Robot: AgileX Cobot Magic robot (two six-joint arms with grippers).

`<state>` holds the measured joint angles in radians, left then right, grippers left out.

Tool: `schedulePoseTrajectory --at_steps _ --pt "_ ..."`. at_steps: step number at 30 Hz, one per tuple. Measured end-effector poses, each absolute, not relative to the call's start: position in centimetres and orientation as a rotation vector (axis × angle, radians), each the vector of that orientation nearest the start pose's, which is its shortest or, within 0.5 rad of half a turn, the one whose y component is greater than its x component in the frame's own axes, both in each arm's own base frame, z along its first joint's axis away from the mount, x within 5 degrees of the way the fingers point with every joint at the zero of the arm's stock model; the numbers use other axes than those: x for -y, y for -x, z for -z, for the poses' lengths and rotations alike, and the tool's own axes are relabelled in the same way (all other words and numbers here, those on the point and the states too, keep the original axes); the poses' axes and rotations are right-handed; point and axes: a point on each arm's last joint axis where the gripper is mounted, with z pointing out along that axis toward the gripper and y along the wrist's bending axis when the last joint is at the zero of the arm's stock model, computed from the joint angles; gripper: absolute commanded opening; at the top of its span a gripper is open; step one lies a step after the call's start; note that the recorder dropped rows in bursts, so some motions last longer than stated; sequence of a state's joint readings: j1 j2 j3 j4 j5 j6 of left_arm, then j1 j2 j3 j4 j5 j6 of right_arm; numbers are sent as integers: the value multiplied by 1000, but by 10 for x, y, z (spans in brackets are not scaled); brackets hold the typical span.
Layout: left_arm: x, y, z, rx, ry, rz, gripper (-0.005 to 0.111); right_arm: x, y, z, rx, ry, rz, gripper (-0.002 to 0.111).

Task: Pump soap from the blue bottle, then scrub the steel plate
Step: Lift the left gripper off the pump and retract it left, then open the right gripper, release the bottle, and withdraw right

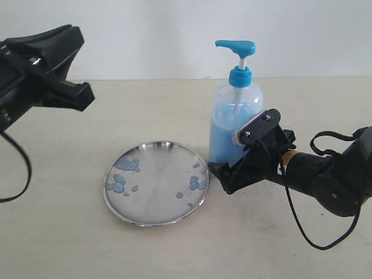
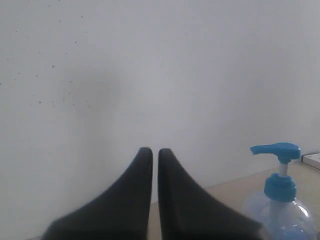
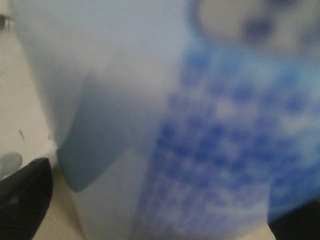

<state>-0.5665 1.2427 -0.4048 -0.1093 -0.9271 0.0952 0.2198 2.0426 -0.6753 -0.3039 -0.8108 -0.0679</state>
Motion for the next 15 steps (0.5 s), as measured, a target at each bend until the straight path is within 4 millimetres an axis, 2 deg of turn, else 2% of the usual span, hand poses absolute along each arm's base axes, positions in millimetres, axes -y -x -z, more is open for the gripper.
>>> schedulePoseTrajectory --at_steps 4,10,12,15 --pt "103 -179 -266 -1343 -313 386 4 -91 -320 -77 -1979 641 -183 103" --pt "89 -161 -272 -1358 -351 317 4 -91 -321 -78 -1970 636 -185 103" --pt "86 -158 -271 -1398 -370 288 4 -91 -321 -82 -1957 634 -183 103" --pt "81 -153 -270 -1461 -363 276 4 -91 -322 -100 -1929 608 -188 103"
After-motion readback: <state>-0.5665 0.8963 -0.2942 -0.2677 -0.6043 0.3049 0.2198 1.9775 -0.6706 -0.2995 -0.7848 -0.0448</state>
